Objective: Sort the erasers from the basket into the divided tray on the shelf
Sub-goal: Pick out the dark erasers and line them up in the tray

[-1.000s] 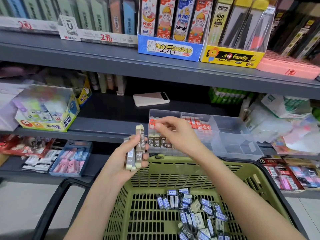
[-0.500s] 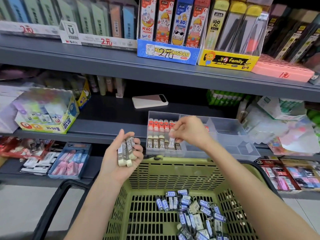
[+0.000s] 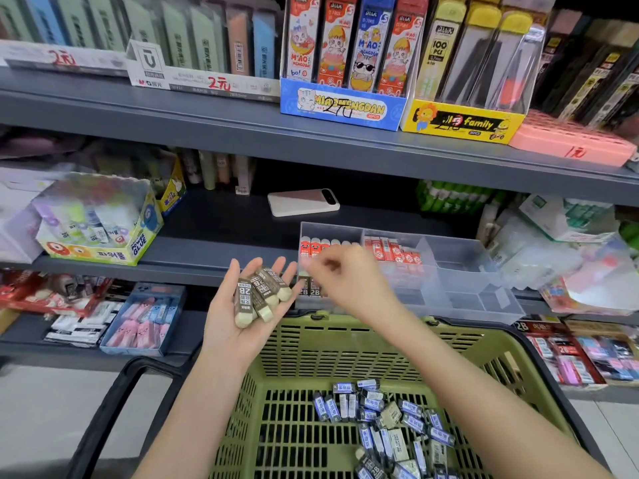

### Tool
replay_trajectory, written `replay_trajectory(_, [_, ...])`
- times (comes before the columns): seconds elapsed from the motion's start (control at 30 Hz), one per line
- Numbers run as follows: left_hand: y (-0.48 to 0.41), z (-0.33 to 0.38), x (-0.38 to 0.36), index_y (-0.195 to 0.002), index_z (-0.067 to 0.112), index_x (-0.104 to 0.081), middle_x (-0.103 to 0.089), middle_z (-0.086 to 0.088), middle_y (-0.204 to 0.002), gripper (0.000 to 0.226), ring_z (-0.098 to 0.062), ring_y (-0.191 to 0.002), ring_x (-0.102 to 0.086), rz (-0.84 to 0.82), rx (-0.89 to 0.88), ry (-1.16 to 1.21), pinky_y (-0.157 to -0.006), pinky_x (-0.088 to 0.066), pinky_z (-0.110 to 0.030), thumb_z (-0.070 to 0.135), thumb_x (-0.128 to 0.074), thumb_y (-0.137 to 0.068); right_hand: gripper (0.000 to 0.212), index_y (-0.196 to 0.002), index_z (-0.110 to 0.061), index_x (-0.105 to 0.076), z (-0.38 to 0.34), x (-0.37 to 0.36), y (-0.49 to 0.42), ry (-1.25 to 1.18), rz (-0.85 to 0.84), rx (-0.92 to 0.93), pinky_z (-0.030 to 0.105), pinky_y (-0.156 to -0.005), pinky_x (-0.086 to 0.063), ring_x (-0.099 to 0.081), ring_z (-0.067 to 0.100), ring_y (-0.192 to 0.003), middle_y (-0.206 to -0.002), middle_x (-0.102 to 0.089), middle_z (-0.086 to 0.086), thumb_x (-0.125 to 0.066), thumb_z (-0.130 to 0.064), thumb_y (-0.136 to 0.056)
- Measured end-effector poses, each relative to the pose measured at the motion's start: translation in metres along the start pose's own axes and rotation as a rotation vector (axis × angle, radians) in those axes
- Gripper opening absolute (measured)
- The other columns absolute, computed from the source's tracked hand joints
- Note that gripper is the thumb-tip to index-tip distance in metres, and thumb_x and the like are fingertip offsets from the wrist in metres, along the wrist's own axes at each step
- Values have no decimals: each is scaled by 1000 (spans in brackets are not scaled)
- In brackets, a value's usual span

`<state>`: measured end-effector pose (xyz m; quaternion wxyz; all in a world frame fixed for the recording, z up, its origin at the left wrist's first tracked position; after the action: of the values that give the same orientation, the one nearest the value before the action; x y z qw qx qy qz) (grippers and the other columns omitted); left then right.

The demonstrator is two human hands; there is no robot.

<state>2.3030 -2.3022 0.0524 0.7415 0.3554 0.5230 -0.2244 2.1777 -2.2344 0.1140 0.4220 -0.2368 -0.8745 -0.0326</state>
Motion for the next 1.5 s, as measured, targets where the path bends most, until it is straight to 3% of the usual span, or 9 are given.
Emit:
replay_trajectory(0.2, [0,0,4,-111,7,-58,-62,-27,-121,36,-42,-109,-62,-33,-26,-51,-73,-57,-48,31,-59,-84,31,-60,-26,-49,-17,-34,11,75,-65,-59,22,-52,-40,-53,7,-59,-65,-58,-6,-67,-42,-80])
replay_trajectory(0.4, [0,4,5,-120,5,-54,-59,-31,-121,43,-45,-109,-61,-13,-1,6,-88,-50,-54,30,-61,-86,18,-80,-18,-59,-5,-22,11,-136,34,-15,29,-55,-49,-57,10,-55,-62,-59,-6,-55,-32,-91])
replay_trajectory(0.5, [-2,8,11,-101,4,-62,-64,-16,-100,35,-24,-83,-67,72,-17,74,-64,-58,-35,31,-68,-78,13,-77,-28,-61,20,17,3,-141,156,-29,15,-58,-42,-52,0,-61,-67,-59,-13,-57,-34,-89])
replay_trajectory(0.63, [-6,6,13,-86,17,-58,-41,4,-63,29,-4,-47,-38,140,-28,-118,-40,-37,-14,43,-64,-76,24,-67,-30,-59,51,57,-7,129,38,-59,24,-58,-35,-48,2,-60,-64,-57,-13,-58,-41,-88])
replay_trajectory(0.83, [-5,-2,9,-92,17,-56,-44,3,-55,33,-5,-40,-38,138,-77,-268,-34,-34,-15,43,-62,-73,16,-77,-23,-69,62,36,-20,234,-343,-47,20,-59,-39,-56,6,-70,-73,-64,-11,-65,-37,-85])
replay_trajectory(0.97, [-6,-2,8,-93,15,-57,-45,2,-56,41,-5,-41,-39,157,-65,-294,-35,-35,-16,50,-59,-71,24,-96,-20,-68,68,24,-29,139,-251,-77,29,-75,-50,-64,13,-83,-85,-70,-3,-74,-34,-77])
replay_trajectory(1.07, [-7,-2,10,-91,13,-59,-47,0,-58,41,-7,-44,-40,171,-39,-285,-36,-36,-16,51,-59,-74,19,-86,-24,-64,74,18,-27,235,-148,-43,25,-63,-42,-60,12,-81,-80,-68,-5,-71,-40,-78])
replay_trajectory(1.23, [-2,2,11,-81,1,-70,-50,-10,-69,21,-15,-54,-46,152,-5,-185,-46,-41,-23,15,-66,-67,33,-121,-29,-63,84,15,-15,525,-173,126,32,-89,-34,-44,19,-101,-112,-66,-9,-56,-38,-90])
replay_trajectory(1.5, [-2,0,12,-95,3,-66,-57,-11,-67,30,-20,-54,-56,134,-24,-193,-48,-48,-30,-3,-53,-68,39,-126,-36,-56,77,14,-13,446,-135,73,31,-94,-29,-51,14,-97,-84,-69,-14,-57,-24,-89])
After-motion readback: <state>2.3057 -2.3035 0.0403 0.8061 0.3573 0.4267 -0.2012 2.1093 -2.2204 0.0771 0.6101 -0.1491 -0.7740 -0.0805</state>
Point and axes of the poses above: each hand's wrist, its own y-axis away from the middle knuckle, its own x-axis out of the back of the hand, z = x × y, the point moved 2 cm from there along -y, towards the middle knuckle
